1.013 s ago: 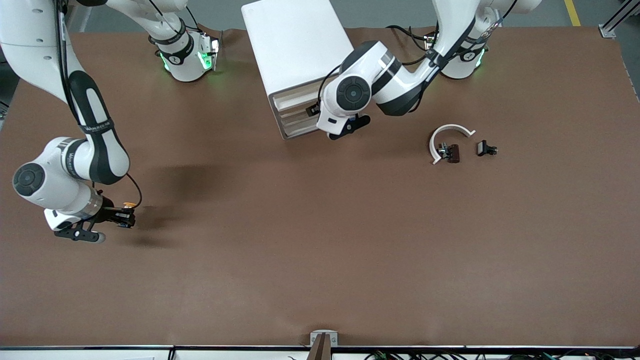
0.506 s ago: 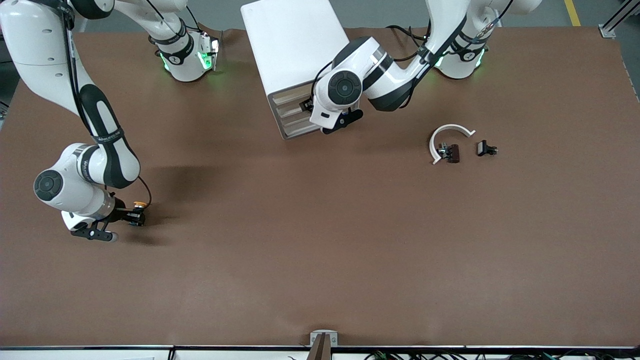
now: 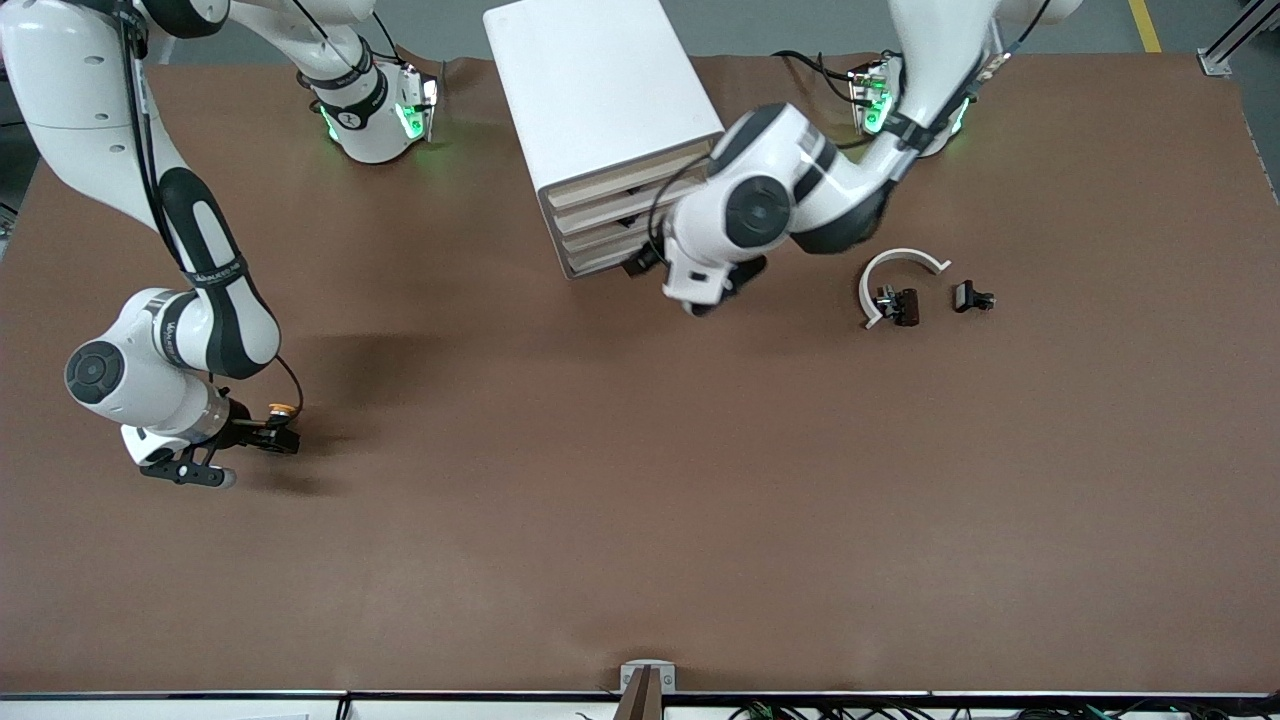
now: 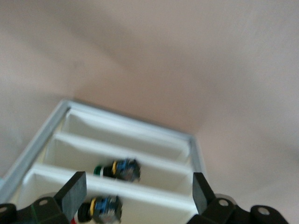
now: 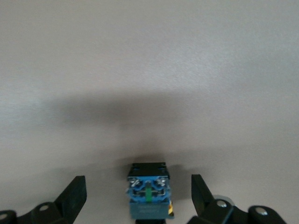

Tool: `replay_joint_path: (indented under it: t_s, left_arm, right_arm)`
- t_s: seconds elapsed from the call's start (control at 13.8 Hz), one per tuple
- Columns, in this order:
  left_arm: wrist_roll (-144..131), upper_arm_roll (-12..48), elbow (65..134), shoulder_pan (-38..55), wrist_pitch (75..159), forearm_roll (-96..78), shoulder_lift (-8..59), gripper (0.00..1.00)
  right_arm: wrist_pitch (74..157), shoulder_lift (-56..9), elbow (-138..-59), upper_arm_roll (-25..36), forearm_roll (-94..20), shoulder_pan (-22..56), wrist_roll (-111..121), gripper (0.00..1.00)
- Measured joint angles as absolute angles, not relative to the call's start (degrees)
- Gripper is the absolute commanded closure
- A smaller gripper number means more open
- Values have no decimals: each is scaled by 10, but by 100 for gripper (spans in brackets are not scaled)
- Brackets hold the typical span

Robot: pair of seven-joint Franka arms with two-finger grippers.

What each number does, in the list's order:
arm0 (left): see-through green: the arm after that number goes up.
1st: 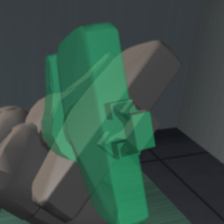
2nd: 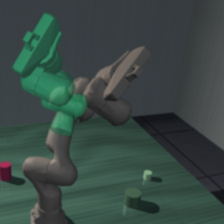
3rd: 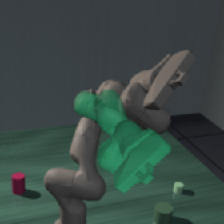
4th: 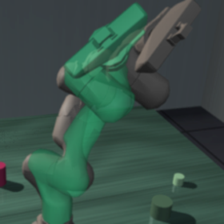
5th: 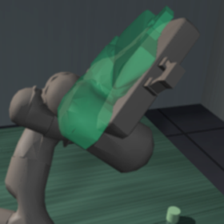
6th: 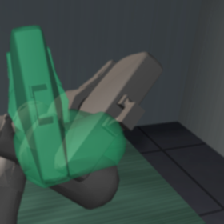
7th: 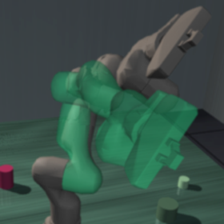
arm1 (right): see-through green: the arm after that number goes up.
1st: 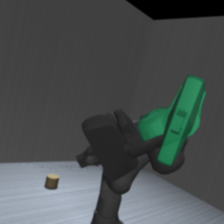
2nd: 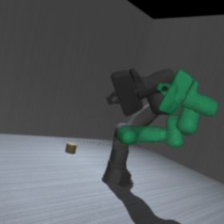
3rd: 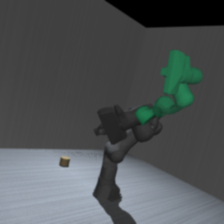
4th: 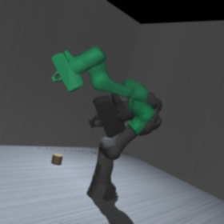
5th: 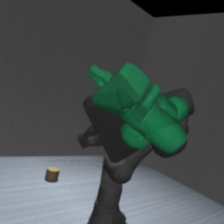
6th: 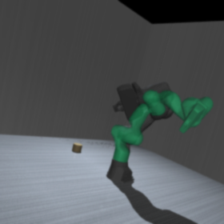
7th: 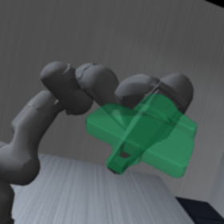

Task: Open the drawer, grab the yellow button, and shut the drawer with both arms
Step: 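Set the button on the table beside the orange block, open the right gripper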

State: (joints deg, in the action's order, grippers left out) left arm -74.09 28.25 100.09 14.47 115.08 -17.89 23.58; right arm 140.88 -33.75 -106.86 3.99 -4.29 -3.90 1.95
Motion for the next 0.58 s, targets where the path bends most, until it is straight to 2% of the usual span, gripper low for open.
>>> replay_joint_path:
  t_s: [0.58]
  left_arm:
    - [-761,282,879,-4,1077,-54,220,0]
  right_arm:
    - [1043,-261,-871,36,-25,-30,48,0]
